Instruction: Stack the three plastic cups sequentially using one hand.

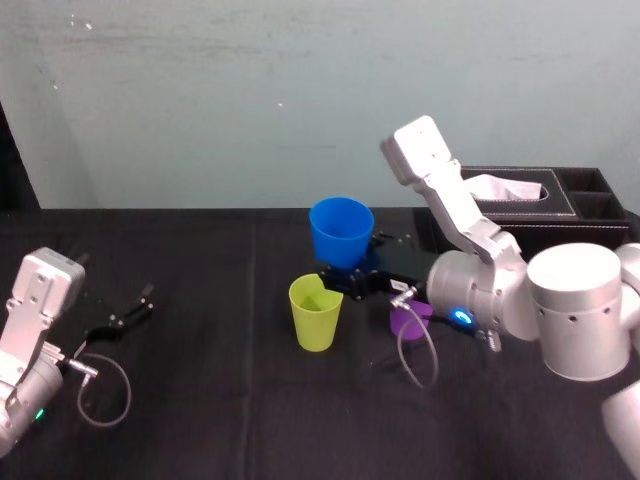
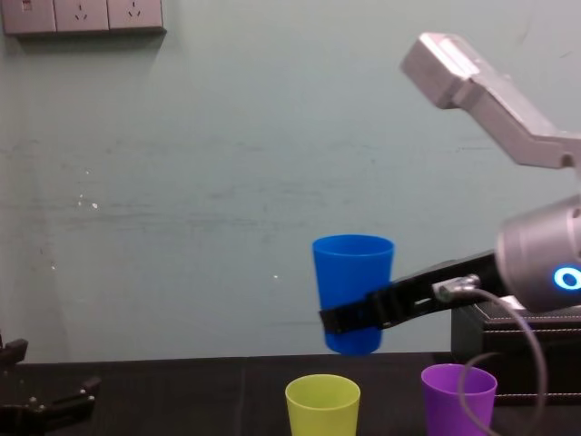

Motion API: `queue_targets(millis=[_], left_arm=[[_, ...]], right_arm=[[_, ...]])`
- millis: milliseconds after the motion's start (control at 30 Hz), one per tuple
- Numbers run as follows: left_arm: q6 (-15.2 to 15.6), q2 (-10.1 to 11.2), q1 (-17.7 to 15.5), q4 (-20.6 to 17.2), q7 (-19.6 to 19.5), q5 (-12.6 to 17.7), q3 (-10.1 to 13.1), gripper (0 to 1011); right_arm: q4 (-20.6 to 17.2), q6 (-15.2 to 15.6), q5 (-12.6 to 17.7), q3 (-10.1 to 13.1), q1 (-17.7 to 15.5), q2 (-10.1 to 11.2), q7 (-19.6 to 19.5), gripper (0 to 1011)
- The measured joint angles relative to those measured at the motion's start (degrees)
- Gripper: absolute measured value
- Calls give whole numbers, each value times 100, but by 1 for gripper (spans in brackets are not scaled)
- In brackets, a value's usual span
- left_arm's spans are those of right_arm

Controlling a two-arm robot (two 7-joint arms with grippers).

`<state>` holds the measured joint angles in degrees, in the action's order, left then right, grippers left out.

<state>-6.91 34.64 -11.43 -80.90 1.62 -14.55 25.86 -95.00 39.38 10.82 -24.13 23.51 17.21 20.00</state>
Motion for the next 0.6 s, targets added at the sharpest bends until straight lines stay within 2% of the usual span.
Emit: queue_targets(millis=[333, 600], left_arm=[[0, 0, 0, 0, 0, 0, 0, 1000], [0, 0, 0, 0, 0, 0, 0, 1000]], right_arm=[[520, -129, -86, -169, 291, -296, 97, 681], [825, -260, -121, -180, 380, -409, 105, 682]])
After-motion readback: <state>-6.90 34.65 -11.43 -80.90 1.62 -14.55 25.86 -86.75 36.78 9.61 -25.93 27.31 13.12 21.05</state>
